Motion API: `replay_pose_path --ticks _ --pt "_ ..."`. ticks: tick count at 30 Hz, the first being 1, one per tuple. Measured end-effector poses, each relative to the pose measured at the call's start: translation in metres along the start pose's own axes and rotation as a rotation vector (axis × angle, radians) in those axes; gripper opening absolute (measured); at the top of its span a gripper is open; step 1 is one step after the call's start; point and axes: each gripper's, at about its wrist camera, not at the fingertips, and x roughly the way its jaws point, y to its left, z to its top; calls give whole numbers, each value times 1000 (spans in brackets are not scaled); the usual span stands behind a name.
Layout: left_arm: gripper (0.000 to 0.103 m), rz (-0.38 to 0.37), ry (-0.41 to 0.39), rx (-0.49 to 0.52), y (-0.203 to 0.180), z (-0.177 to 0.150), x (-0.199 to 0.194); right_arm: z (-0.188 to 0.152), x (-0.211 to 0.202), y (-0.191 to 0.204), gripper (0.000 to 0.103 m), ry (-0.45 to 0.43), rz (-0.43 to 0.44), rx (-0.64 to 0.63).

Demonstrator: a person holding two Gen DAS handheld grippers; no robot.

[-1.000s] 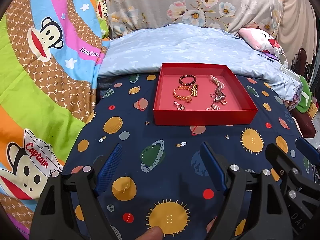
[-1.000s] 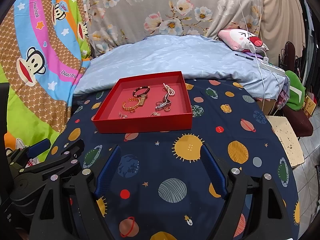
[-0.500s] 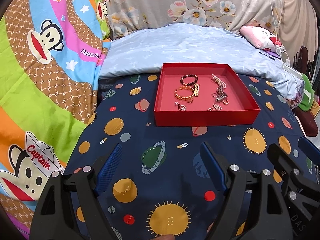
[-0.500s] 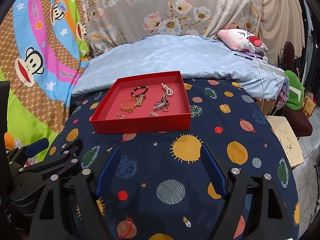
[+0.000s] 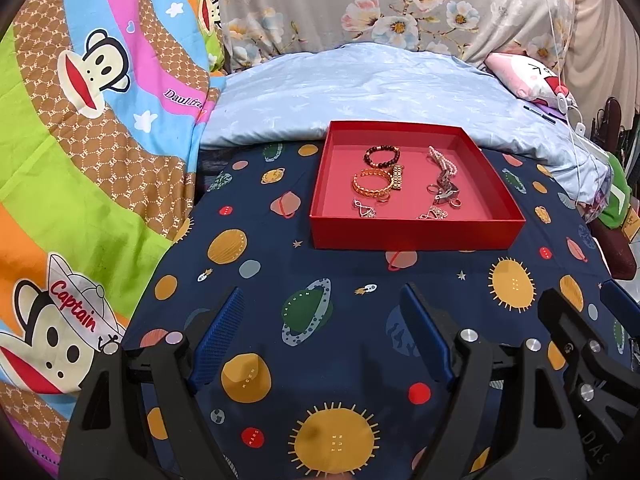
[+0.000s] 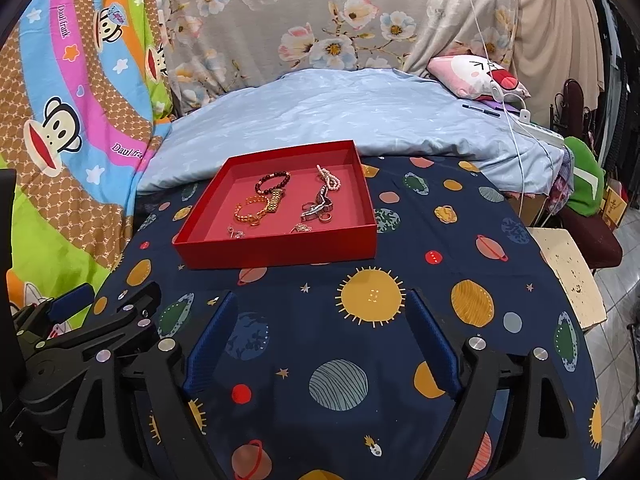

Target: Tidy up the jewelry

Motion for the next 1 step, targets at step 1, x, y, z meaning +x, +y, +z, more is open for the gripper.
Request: replay_pose_path --ticks 1 --pt "77 1 1 1 0 0 1 0 0 1 84 1 -1 0"
